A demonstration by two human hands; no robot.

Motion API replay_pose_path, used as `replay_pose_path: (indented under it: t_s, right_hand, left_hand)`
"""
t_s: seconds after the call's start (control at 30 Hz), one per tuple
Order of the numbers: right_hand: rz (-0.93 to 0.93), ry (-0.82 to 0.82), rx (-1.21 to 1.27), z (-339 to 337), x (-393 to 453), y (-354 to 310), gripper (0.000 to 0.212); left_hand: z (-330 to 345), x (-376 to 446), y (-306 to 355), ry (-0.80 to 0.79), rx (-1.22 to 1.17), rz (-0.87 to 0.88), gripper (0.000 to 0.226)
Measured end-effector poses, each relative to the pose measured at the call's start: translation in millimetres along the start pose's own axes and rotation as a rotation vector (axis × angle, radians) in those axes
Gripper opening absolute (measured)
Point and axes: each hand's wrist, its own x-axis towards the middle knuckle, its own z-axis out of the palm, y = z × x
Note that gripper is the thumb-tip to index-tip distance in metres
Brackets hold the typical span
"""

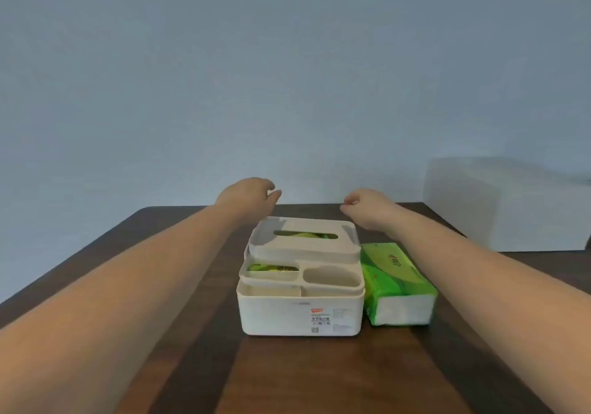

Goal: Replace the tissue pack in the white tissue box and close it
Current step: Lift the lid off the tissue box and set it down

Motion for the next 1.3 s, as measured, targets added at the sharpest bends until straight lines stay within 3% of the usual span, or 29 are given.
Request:
replay_pose_path:
  t_s: [0.33, 0.67, 0.8, 0.9, 1.03, 1.2, 1.3]
  right_hand:
    - [0.244, -0.148, -0.071, 1.5, -43.7, -0.4, 0.021]
    - [0.288, -0.197, -0.149, 14.5, -46.5, -0.8, 0.022]
    - [0.274, -0.198, -0.170, 15.6, -45.2, -3.4, 0.005]
    - [0.243, -0.204, -0.179, 15.5, -45.7, -6.2, 0.006]
    - [0.226, -0.177, -0.199, 14.4, -48.4, -7.8, 0.010]
    - [0.192, -0.033, -0.121, 8.4, -48.5, -12.3, 0.003]
    - [0.152, 0.031, -0.077, 7.3, -45.1, -24.2, 0.019]
  left_hand:
    - [-0.5, -53.2, -22.2, -0.120, -0.115, -0.188, 0.033]
    - [16.1, -56.7, -22.4, -0.187, -0.171, -0.254, 0.021]
    - [22.1, -53.3, -24.4, -0.174, -0.201, -0.277, 0.016]
    - [24.2, -51.2, -22.8, -0.170, -0.225, -0.287, 0.017]
    - [24.8, -47.0, -20.7, -0.130, -0.290, -0.327, 0.004]
    - [11.3, -46.7, -24.2, -0.029, -0.392, -0.344, 0.011]
    - [-3.8, -47.5, -33.8, 0.037, -0.420, -0.345, 0.008]
